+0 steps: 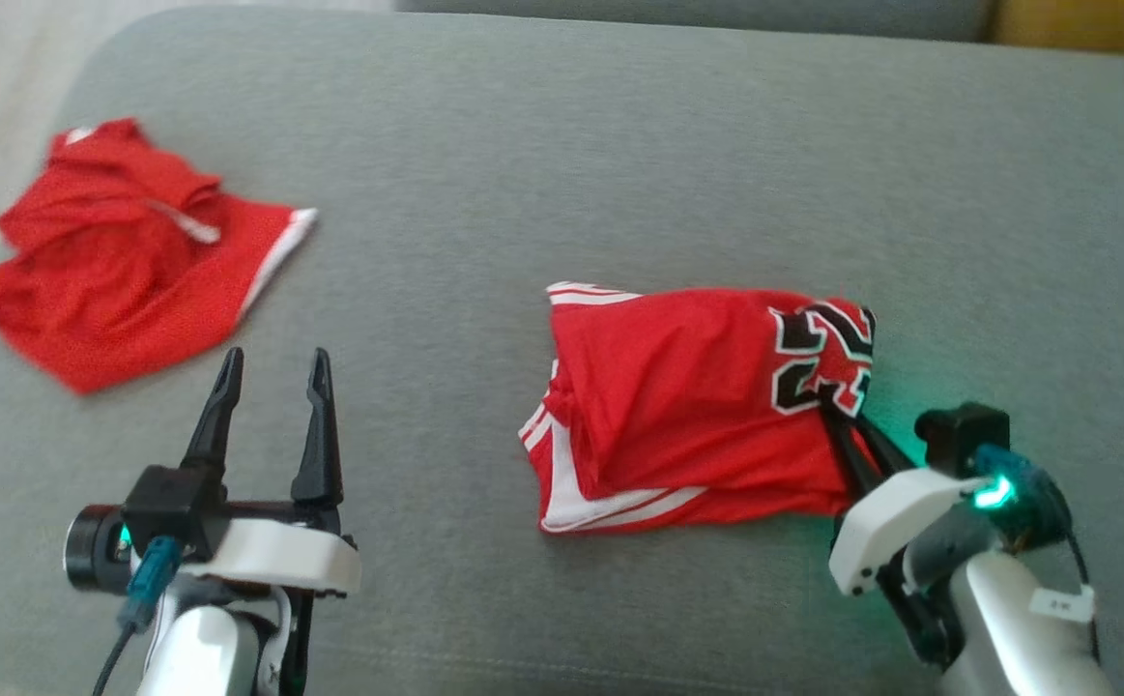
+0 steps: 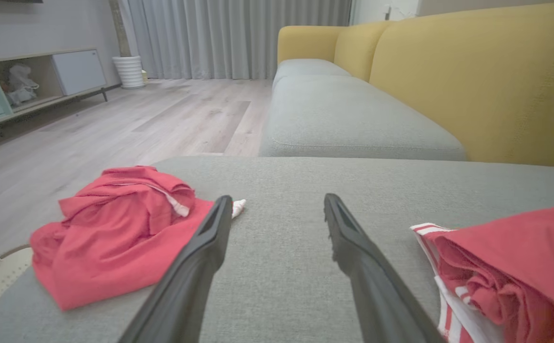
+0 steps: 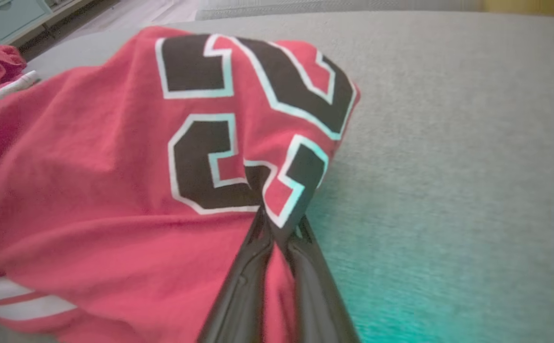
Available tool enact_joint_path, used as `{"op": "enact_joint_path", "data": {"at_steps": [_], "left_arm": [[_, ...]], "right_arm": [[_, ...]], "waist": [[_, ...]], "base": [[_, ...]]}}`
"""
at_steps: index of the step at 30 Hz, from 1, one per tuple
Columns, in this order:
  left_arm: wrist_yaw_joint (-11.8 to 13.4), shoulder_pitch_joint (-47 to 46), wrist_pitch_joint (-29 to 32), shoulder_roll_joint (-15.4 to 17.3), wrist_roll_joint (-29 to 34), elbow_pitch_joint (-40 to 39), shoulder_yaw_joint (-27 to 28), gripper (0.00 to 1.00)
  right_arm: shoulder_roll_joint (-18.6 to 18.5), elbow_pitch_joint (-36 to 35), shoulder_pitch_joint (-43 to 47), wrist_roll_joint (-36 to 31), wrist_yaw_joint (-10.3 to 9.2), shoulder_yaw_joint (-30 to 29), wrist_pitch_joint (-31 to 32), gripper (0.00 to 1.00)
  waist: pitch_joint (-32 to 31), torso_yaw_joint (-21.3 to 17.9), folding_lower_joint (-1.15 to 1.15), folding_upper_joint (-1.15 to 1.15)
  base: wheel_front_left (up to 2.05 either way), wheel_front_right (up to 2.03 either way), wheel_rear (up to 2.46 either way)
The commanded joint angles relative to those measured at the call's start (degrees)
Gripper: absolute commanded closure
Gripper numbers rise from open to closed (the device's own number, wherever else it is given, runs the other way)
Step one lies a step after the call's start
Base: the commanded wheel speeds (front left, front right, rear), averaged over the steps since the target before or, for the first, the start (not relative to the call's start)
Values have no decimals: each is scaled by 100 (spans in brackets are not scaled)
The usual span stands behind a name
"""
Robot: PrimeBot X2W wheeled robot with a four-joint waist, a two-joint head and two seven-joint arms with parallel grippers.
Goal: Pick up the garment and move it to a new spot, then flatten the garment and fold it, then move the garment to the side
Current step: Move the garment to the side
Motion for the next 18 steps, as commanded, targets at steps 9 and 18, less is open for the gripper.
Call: {"op": "enact_joint_path", "data": {"at_steps": [9, 18], "left_arm": [[-36, -445, -68, 95, 64, -331, 183, 0], [-168, -927, -69, 132, 153, -384, 58, 0]], "right_arm": [[-957, -377, -994, 21, 39, 402, 245, 100], [-2340, 12, -1983, 121, 39, 87, 544, 100]], "waist": [[356, -1250, 0, 0], [908, -1744, 0, 0]], "base": [[0, 0, 0], [0, 0, 0]]}}
